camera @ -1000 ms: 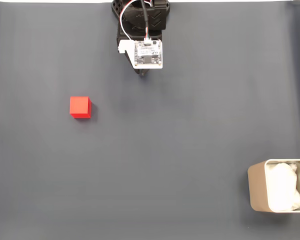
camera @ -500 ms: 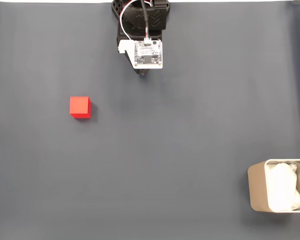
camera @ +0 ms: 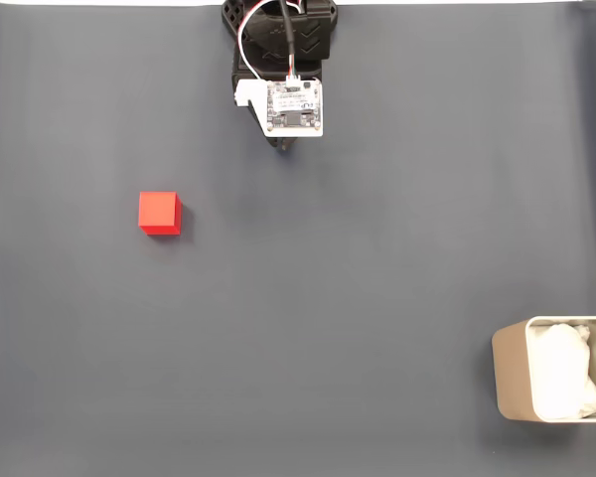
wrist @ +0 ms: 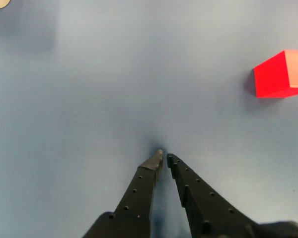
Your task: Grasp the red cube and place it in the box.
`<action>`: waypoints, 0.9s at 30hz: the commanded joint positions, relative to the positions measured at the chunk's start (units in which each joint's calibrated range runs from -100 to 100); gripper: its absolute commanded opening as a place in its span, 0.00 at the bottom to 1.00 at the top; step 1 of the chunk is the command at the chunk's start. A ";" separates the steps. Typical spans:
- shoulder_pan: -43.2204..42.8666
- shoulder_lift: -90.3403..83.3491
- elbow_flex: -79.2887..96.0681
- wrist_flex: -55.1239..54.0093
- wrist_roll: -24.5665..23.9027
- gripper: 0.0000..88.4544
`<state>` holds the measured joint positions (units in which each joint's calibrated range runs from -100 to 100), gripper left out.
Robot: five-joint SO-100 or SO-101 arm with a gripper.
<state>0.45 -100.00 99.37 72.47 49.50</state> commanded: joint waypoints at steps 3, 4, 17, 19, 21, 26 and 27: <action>-0.02 2.51 -2.29 -15.18 -0.93 0.00; -0.16 3.55 -4.29 -17.15 -0.78 0.00; -1.51 36.48 -60.95 -7.64 -0.10 0.00; -0.94 40.81 -68.07 -3.95 0.20 0.00; 0.05 44.97 -74.64 -0.18 0.20 0.00; 3.82 52.08 -84.95 6.54 0.20 0.00; 4.95 53.12 -86.05 7.12 0.20 0.00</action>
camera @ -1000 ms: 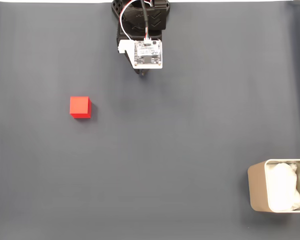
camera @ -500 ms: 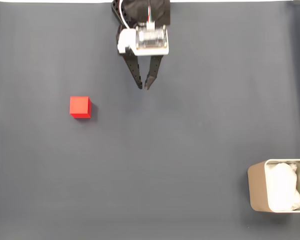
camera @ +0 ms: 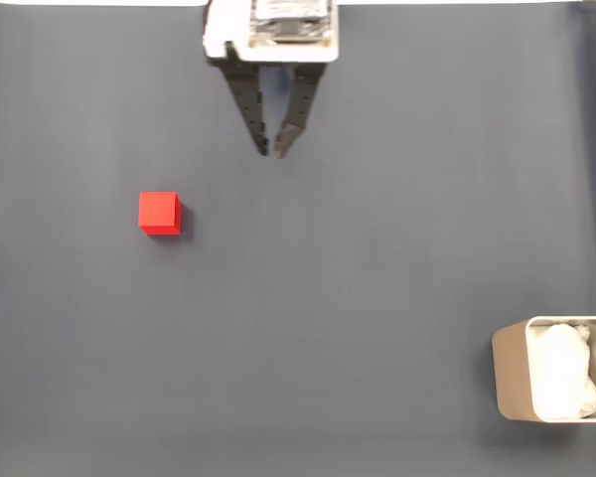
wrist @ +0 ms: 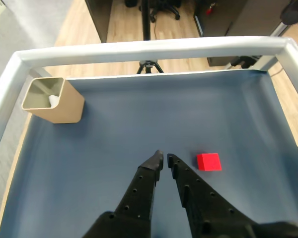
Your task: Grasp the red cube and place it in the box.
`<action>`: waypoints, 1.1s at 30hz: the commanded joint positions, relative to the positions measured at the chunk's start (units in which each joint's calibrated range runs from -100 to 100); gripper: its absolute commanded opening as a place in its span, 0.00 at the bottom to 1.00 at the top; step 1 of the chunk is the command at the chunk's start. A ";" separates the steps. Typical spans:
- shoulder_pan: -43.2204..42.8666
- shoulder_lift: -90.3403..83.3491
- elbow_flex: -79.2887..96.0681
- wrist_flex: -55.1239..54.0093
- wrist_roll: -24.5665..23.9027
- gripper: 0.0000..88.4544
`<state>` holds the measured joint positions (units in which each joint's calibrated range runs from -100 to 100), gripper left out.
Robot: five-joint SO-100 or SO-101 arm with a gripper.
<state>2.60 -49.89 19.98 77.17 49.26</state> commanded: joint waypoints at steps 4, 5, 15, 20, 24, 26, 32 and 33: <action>7.28 5.87 -9.22 3.08 0.34 0.00; 8.41 6.39 -9.58 3.16 0.49 0.00; 18.50 10.20 -9.31 3.24 1.66 0.00; 21.05 11.59 -8.58 3.24 1.71 0.00; 22.47 12.46 -6.75 2.59 1.71 0.00; 23.04 12.54 -5.02 1.27 1.66 0.00; 24.53 12.11 2.28 -5.45 2.34 0.05; 24.61 12.02 3.19 -6.35 2.44 0.05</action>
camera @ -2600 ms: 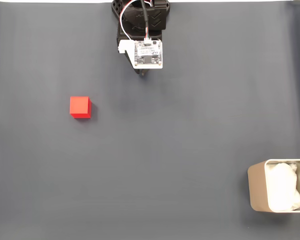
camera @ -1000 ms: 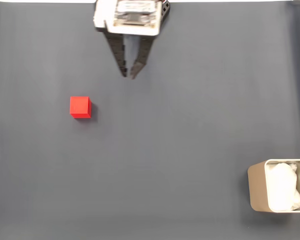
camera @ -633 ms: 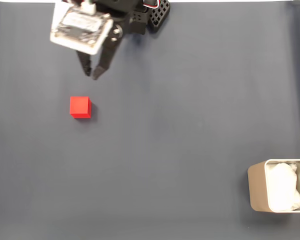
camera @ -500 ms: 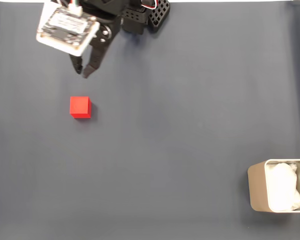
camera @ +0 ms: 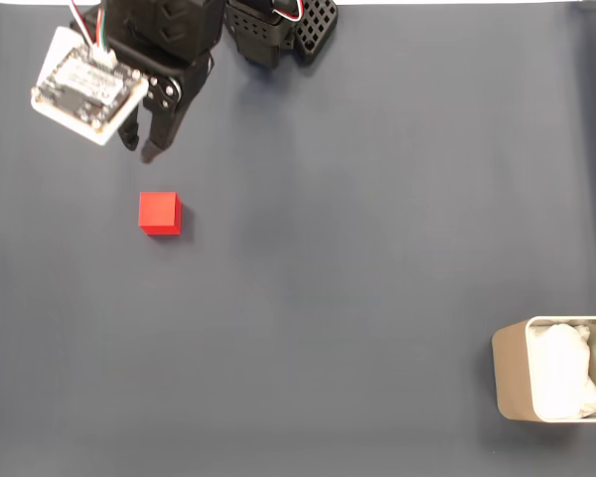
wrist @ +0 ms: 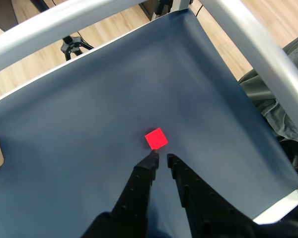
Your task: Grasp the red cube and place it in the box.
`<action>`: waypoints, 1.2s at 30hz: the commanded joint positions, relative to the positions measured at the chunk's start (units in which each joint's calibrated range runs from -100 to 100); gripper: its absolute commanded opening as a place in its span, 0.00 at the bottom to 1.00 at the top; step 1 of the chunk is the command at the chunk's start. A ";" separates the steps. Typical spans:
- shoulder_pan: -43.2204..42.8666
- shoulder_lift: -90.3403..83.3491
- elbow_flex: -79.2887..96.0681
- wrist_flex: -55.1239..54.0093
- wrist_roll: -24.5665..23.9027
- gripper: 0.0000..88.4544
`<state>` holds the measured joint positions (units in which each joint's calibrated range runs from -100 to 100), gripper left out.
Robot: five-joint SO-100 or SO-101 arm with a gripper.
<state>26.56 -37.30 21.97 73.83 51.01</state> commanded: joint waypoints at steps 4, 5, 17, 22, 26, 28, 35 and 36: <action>0.64 -0.48 4.40 -5.79 0.88 0.08; 0.64 -0.40 5.13 -6.53 0.93 0.09; 2.49 0.64 15.62 -20.63 1.90 0.25; 3.27 1.34 19.09 -25.06 2.44 0.30; 4.12 2.03 21.19 -27.02 2.69 0.33; 4.55 2.38 22.65 -28.58 2.83 0.34; 5.54 2.46 29.31 -35.38 3.86 0.38; 5.54 2.46 30.04 -35.96 3.96 0.38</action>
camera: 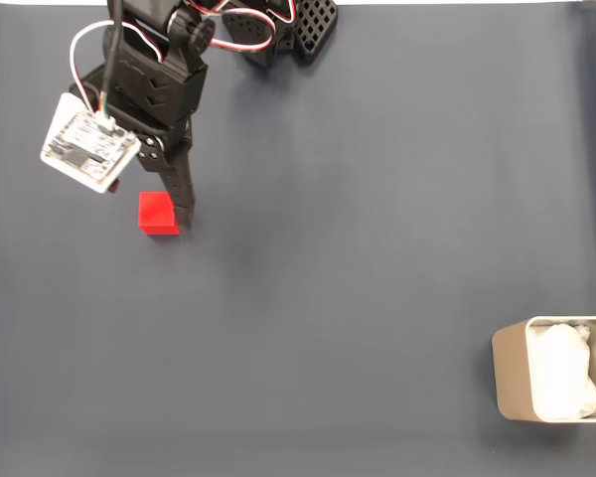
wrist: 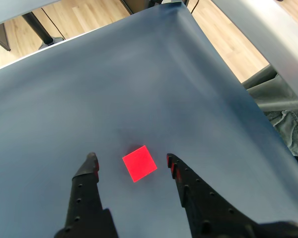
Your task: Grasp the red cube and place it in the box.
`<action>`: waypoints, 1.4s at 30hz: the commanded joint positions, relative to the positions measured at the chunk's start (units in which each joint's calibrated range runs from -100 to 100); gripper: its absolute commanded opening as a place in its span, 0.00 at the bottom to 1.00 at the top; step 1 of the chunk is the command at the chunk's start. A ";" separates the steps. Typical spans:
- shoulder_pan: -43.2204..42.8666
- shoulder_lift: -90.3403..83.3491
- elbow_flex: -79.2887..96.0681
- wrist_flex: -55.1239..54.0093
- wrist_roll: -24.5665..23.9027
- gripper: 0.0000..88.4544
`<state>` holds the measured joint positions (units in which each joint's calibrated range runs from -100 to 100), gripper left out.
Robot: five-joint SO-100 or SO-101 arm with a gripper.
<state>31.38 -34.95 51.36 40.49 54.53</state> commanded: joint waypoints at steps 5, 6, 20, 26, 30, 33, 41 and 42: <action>0.79 0.64 2.75 -3.85 0.63 0.39; 0.79 0.73 3.30 -4.26 0.78 0.40; 0.72 2.11 11.60 -12.87 2.44 0.43; 0.79 5.58 12.24 -16.23 2.44 0.43; 0.79 8.18 12.24 -19.02 2.54 0.43; 0.65 11.90 11.69 -22.54 2.64 0.44; 0.15 15.46 11.69 -25.66 2.98 0.45; 0.15 15.80 11.69 -25.99 2.98 0.45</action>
<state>31.82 -19.67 63.92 16.31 57.17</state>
